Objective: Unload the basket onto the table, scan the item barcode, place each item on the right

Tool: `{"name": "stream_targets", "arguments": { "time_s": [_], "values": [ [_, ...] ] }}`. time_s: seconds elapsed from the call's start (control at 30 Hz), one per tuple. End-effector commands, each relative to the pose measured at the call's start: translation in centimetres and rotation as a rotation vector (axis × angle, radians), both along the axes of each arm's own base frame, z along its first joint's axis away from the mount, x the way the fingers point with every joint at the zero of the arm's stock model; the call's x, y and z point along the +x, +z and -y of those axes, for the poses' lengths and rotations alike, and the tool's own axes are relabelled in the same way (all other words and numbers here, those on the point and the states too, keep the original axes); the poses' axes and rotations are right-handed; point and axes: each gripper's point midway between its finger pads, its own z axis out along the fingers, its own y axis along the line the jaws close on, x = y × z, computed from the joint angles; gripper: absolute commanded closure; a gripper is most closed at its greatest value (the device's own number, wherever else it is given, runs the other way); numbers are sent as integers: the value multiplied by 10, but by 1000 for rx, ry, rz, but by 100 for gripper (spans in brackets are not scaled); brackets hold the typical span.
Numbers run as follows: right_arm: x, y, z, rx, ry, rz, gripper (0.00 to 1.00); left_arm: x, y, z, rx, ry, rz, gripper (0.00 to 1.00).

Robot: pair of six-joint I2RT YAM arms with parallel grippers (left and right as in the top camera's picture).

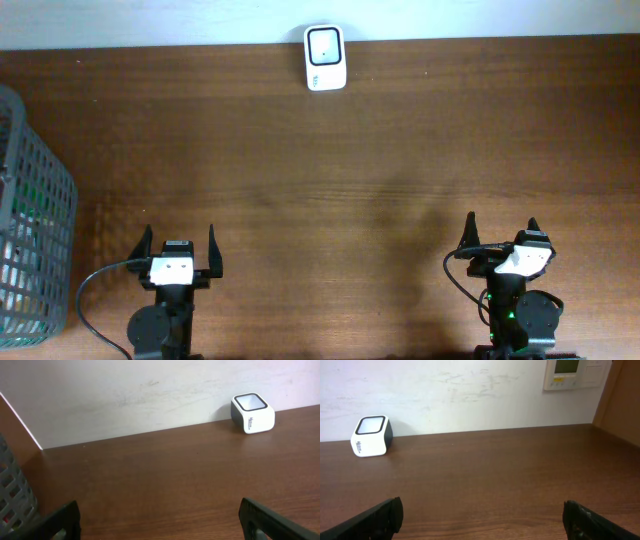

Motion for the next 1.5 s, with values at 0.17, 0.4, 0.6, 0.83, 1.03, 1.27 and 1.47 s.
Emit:
{"name": "stream_targets", "arguments": {
  "time_s": [0.17,0.4,0.6,0.83,1.03,1.27,1.47],
  "values": [
    [0,-1,1,-4,-5,3,1,0,1,-2,17,10,5,1],
    [0,-1,1,-4,-5,2,2,0,2,-2,17,10,8,1],
    [0,-1,1,-4,-5,2,2,-1,11,-1,-3,11,29,1],
    [0,-1,1,-4,-5,2,2,-2,20,-1,-53,11,46,1],
    [0,-1,1,-4,-5,2,2,-3,106,7,-65,-31,6,1],
    [0,-1,1,-4,-5,2,2,52,224,17,-135,-99,-441,1],
    [0,-1,1,-4,-5,3,1,94,217,-52,-285,249,-510,7]
  ]
}}
